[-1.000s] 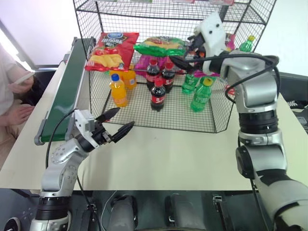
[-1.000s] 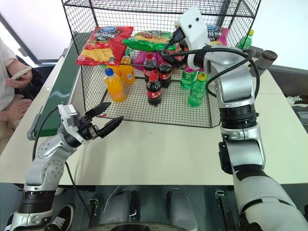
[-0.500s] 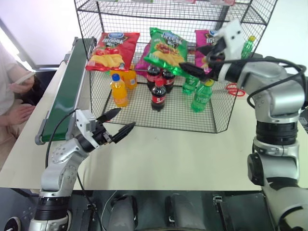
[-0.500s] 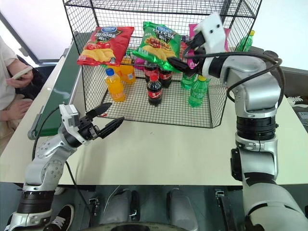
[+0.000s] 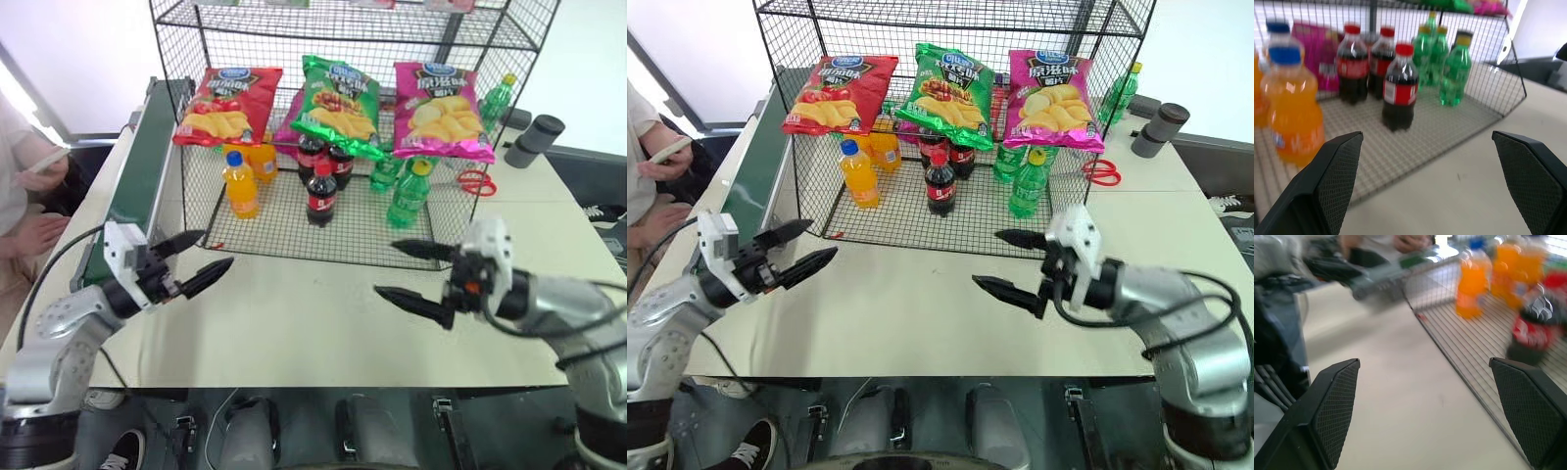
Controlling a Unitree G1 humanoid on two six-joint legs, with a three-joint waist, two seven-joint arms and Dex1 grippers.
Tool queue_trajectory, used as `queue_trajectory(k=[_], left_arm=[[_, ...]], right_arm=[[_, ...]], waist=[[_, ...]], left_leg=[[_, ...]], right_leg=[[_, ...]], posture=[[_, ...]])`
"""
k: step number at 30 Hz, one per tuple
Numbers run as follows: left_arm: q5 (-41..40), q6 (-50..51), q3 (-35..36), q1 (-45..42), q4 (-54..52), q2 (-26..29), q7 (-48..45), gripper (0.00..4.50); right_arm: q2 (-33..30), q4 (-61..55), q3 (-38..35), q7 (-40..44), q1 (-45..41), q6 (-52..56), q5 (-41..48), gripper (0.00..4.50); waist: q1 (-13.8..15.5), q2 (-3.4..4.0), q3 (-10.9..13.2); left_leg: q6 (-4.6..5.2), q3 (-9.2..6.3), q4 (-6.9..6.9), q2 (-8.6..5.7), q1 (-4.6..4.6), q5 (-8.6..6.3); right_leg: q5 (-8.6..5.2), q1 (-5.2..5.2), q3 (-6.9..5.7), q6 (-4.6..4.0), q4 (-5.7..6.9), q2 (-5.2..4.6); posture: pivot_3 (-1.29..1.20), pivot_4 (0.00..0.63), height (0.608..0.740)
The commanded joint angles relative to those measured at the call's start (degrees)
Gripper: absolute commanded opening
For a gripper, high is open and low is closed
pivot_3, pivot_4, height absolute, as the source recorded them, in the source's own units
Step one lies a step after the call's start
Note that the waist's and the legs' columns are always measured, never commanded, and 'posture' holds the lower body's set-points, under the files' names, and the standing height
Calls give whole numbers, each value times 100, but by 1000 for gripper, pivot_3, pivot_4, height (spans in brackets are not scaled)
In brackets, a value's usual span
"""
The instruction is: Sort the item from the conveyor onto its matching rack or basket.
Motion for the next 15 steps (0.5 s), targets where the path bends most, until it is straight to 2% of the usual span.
queue_trajectory(k=[1, 6, 10, 15], left_arm=[[165, -103, 178, 111, -126, 100, 8, 4500], [300, -313, 229, 282, 113, 61, -184, 4500], [368, -405, 301, 456, 218, 45, -222, 4500], [825, -845, 176, 421, 581, 191, -418, 4500]], right_arm=[[343, 305, -310, -111, 376, -1069, -178, 4417], [468, 318, -137, -5, 1143, -1848, -340, 4417], [335, 385, -66, -74, 1083, -1964, -333, 4417], [133, 609, -47, -12, 1051, -2261, -457, 4417]], waist=[[17, 0, 0], [45, 0, 0], [5, 0, -1], [36, 0, -1]], left_leg=[[-1, -2, 3, -3, 0, 1], [-1, -3, 5, -6, 0, 0], [-1, -1, 5, -5, 2, 0], [-1, -2, 4, -5, 4, 0]], right_leg=[[0, 1, -1, -1, 1, 4], [-9, 5, -1, -17, 0, 0], [-8, 4, 1, -15, 0, 2], [-9, 5, 1, -18, 0, 0]], posture=[[0, 150, 740], [0, 150, 740], [0, 150, 740], [0, 150, 740]])
